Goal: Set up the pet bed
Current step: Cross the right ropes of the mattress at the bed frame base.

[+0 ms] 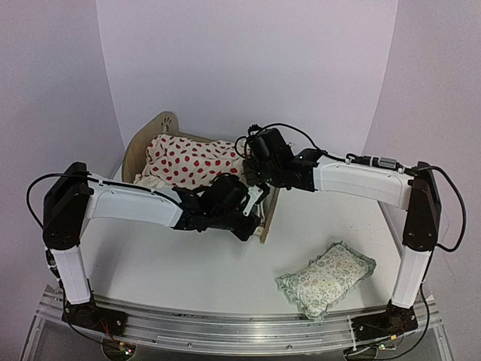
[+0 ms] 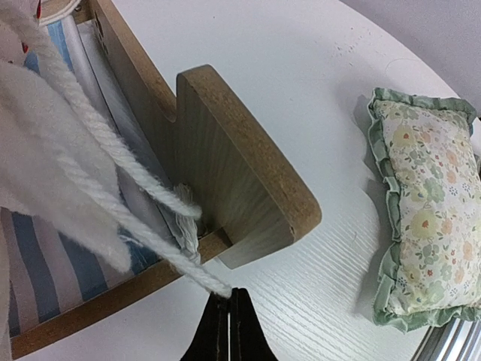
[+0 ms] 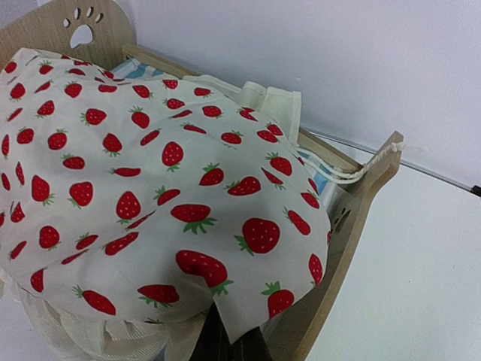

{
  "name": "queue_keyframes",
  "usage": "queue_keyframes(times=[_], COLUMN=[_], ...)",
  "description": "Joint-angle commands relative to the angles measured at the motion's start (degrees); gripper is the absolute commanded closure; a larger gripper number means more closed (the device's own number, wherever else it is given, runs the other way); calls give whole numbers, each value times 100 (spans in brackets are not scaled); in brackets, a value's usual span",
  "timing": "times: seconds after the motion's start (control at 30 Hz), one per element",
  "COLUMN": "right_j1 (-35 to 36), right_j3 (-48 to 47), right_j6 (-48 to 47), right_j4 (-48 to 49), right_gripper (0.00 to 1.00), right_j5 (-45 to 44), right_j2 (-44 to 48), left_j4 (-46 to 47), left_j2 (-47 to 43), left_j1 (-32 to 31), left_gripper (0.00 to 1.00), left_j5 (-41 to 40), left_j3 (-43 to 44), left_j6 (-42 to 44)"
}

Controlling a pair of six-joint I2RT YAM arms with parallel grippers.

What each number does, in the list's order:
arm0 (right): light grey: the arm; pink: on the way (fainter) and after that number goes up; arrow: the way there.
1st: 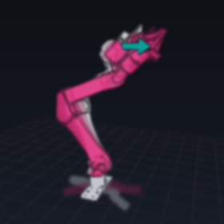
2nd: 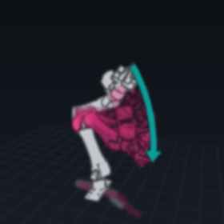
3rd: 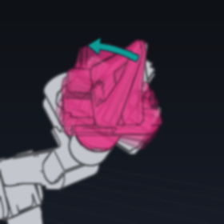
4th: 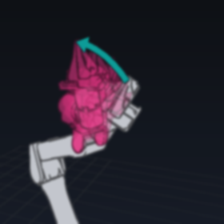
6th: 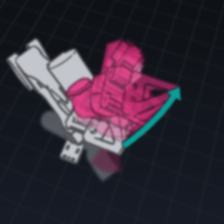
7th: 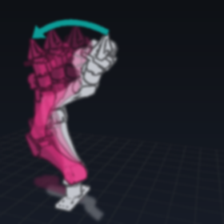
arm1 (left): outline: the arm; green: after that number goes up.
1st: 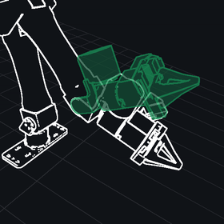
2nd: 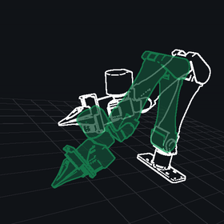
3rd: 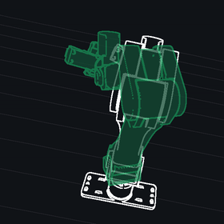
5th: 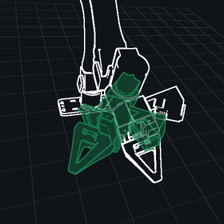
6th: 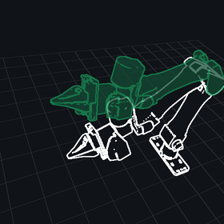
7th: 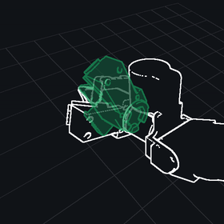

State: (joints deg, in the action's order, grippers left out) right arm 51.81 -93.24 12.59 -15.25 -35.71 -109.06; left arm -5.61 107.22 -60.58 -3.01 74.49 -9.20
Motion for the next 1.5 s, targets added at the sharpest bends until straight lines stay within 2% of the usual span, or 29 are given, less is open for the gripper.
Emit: queue_keyframes(times=[0.0,0.33,0.57,0.7,0.9,1.03,1.07,1.1,1.27,1.37,1.47], right_j1=[143,138,134,131,135,132,133,136,140,136,143], right_j3=[99,510,759,841,866,859,854,852,855,834,813], right_j6=[-292,-335,-196,-179,-220,-211,-199,-186,-97,-73,-67], right_j4=[15,287,388,435,446,462,462,462,462,462,453], right_gripper=[100,100,100,100,100,100,100,100,100,100,100], right_j5=[168,202,272,300,267,302,322,343,482,536,640], right_j2=[-102,-75,-40,-45,-21,-27,-28,-28,-24,-13,-10], left_j4=[-13,-1332,-1589,-1961,-2936,-2806,-2683,-2446,-959,200,1371], left_j2=[-228,-339,-536,-521,-326,-393,-439,-492,-707,-972,-1195], left_j1=[105,184,249,283,324,326,327,327,321,327,324], left_gripper=[100,100,98,94,95,94,91,81,50,34,28], left_j5=[166,492,848,1221,1112,991,977,976,850,677,429], left_j3=[934,1659,1732,2068,3057,2856,2658,2387,994,-56,-794], left_j6=[-273,-537,-885,-954,-725,-667,-632,-570,39,389,676])
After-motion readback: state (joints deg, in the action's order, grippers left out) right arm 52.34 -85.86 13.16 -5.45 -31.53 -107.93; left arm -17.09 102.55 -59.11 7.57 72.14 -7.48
